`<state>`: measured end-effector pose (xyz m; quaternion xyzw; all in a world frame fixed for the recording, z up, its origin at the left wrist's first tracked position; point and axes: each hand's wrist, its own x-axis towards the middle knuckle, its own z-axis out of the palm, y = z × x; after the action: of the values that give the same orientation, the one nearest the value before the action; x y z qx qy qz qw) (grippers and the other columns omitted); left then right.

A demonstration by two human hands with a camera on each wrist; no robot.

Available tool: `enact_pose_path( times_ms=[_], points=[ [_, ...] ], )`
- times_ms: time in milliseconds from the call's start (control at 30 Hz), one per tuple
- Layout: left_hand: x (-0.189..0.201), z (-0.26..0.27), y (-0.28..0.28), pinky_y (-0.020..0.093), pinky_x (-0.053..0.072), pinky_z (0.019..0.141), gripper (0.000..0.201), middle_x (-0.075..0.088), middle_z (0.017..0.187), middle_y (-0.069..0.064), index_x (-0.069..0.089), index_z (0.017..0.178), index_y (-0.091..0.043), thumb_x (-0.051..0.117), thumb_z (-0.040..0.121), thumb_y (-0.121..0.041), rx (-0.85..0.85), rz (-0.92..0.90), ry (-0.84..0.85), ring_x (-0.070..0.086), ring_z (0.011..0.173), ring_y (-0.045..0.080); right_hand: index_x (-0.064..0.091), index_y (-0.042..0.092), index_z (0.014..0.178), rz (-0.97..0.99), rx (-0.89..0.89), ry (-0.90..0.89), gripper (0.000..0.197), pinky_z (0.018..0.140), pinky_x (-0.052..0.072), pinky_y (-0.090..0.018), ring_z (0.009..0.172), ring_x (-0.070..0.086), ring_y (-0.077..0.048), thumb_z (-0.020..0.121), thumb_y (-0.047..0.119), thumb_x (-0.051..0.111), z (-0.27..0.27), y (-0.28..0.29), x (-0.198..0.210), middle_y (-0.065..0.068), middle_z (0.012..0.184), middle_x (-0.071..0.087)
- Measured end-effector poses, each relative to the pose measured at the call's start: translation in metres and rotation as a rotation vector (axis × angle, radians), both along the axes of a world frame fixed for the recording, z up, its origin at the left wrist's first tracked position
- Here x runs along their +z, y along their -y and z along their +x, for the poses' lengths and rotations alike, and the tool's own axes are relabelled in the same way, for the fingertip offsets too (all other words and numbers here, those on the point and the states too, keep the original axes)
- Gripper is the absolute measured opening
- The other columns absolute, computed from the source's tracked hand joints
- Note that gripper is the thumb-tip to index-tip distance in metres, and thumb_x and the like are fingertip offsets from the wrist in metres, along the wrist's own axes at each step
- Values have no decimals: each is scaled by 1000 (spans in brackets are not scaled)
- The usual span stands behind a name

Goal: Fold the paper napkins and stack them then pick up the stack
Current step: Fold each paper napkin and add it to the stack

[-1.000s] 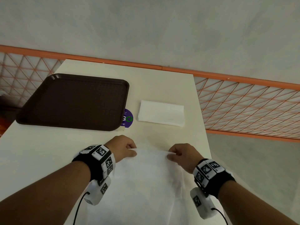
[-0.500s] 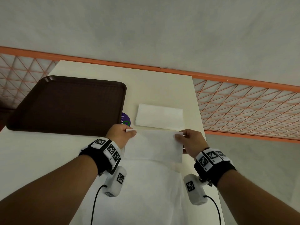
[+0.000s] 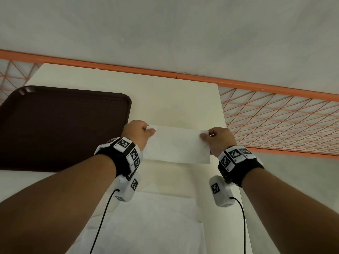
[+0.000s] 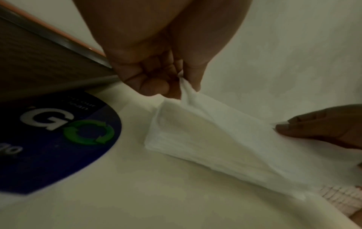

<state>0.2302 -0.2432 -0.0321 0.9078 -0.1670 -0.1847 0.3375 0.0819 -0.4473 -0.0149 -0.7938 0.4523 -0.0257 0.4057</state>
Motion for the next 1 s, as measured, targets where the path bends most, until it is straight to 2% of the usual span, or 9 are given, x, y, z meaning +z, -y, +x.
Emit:
enact_pose_path(
  times_ms=[133, 200, 300, 400, 467, 567, 700, 833, 1000],
  points=[
    [-10, 12, 12, 31, 43, 67, 28, 55, 68, 3, 58, 74, -9, 64, 88, -33, -14, 70, 22, 56, 74, 25, 67, 19, 88, -46, 11, -69, 16, 76, 57, -38, 82, 65, -26, 83, 34, 70, 13, 11, -15, -2, 86, 68],
    [-14, 16, 16, 32, 45, 68, 30, 56, 70, 2, 54, 70, -13, 64, 88, -35, -12, 102, 25, 57, 77, 26, 67, 17, 94, -85, 16, -103, 21, 72, 48, -28, 82, 59, -21, 85, 35, 69, 16, 13, -19, 0, 86, 63],
    [-20, 18, 16, 29, 39, 64, 35, 53, 67, -2, 47, 65, -19, 63, 88, -41, 2, 147, 46, 58, 78, 25, 63, 17, 96, -114, 0, -133, 24, 70, 38, -26, 82, 55, -20, 85, 37, 69, 16, 13, -23, 0, 90, 61],
    [-21, 17, 14, 29, 40, 66, 35, 64, 89, 2, 59, 86, -17, 58, 87, -53, 97, 189, 50, 61, 84, 25, 58, 16, 107, -125, -21, -162, 39, 75, 41, -29, 89, 57, -21, 85, 48, 65, 13, 11, -27, 1, 96, 62],
    [-20, 15, 12, 32, 42, 67, 50, 64, 102, 7, 61, 102, -13, 51, 88, -60, 124, 275, 41, 62, 91, 29, 55, 14, 119, -132, -7, -230, 53, 80, 42, -30, 99, 58, -25, 85, 56, 60, 12, 9, -27, -3, 108, 64],
    [-19, 10, 12, 32, 40, 60, 65, 66, 97, 12, 61, 95, -7, 48, 82, -70, 29, 415, 26, 63, 86, 33, 53, 11, 122, -153, 52, -343, 63, 83, 43, -34, 108, 58, -29, 84, 61, 58, 11, 3, -24, -8, 118, 62],
    [-13, -1, 15, 32, 42, 65, 59, 64, 103, 11, 59, 100, -7, 54, 84, -64, -74, 514, 24, 62, 93, 30, 53, 9, 118, -123, 84, -378, 59, 83, 46, -35, 105, 58, -31, 84, 56, 61, 9, -8, -25, -11, 118, 61],
    [-2, -8, 11, 33, 41, 68, 63, 61, 113, 13, 58, 108, -6, 46, 88, -64, -76, 529, 35, 61, 99, 31, 47, 9, 126, -118, 20, -331, 66, 92, 46, -40, 113, 56, -33, 84, 58, 61, 3, -14, -19, -13, 124, 58],
    [16, -19, -13, 41, 48, 86, 54, 51, 123, 6, 52, 122, -12, 47, 90, -56, -127, 445, 166, 53, 111, 27, 43, 15, 127, -222, 101, -251, 60, 90, 45, -39, 112, 55, -27, 86, 54, 59, -21, -33, 0, -6, 126, 53]
  ],
)
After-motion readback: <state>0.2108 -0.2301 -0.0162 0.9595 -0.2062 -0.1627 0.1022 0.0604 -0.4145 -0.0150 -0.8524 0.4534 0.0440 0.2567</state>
